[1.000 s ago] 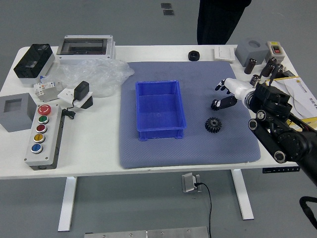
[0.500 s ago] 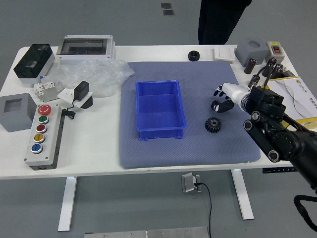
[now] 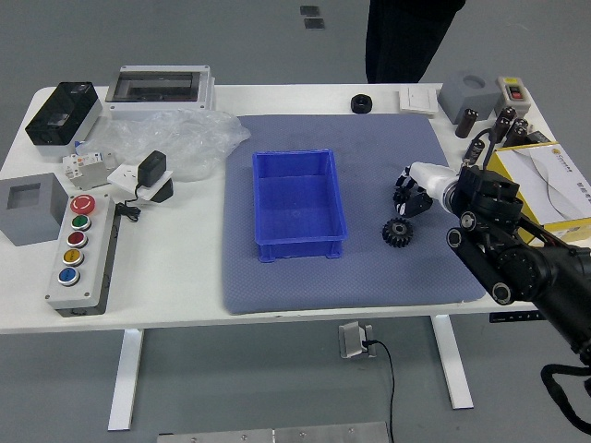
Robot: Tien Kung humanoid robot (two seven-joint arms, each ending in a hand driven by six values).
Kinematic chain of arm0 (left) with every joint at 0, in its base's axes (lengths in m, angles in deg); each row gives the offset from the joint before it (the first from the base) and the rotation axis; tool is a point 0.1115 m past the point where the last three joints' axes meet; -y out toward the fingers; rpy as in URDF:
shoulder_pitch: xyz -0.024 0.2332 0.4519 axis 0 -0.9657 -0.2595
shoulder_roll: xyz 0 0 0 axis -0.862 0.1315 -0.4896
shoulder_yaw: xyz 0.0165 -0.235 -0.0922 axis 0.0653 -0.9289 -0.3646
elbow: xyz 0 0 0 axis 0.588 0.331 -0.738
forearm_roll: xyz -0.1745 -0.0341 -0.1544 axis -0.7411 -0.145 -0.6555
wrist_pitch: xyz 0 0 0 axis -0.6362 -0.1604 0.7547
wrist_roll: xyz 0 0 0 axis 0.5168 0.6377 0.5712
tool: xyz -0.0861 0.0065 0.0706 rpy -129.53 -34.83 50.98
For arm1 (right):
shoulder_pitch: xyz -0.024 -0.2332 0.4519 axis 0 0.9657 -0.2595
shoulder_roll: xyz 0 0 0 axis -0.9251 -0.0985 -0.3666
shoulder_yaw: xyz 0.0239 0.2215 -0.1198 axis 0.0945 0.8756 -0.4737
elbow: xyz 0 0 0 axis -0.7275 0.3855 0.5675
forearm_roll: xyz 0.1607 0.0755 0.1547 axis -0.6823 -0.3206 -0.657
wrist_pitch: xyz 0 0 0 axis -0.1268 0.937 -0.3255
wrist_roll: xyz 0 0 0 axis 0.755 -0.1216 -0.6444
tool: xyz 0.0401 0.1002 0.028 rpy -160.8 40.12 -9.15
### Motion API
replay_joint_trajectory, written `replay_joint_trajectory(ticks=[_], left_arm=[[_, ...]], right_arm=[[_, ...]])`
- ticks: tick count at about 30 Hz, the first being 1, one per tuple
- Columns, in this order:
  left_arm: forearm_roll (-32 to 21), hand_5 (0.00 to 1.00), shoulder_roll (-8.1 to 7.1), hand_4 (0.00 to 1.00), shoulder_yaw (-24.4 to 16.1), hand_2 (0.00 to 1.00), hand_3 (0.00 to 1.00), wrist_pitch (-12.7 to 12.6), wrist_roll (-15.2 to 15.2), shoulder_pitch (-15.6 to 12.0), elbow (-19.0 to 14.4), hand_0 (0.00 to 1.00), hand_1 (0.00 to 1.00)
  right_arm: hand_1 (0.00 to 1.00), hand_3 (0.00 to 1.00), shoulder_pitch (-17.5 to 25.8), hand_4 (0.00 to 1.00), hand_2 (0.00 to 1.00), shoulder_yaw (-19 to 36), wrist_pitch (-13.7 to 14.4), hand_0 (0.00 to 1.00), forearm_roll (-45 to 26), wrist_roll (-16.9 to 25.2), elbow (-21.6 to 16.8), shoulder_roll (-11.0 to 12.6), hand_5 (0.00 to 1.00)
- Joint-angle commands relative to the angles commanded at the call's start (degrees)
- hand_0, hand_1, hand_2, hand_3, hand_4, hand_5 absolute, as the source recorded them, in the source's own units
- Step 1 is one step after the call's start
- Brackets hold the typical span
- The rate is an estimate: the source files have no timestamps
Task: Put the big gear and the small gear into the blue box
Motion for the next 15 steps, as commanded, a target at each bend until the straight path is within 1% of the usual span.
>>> replay_joint_trajectory(ticks=[4,5,15], left_arm=[[-0.01,0.165,0.02,0.465,0.01,0.779,0.715,-0.01,0.01,-0.02,0.00,0.808,0.801],[0.00,0.165,0.02,0.464,0.01,0.779,0.715,-0.01,0.02,-0.02,0.00,0.807,0.800],[-0.09,0.164,0.20,0.464,0.03,0.779,0.713,-0.03,0.05,-0.05,0.00,0.807,0.800]], right_arm=[[0.718,0.785,0.01,0.594,0.764,-0.05,0.24,0.783,1.16,0.03,0.10,-0.31,0.239],[0.706,0.780,0.00,0.592,0.754,-0.06,0.29,0.754,1.46,0.05,0.13,-0.39,0.239],[0.693,0.772,-0.37,0.590,0.744,-0.02,0.80,0.741,6.54,0.25,0.78,-1.55,0.238]])
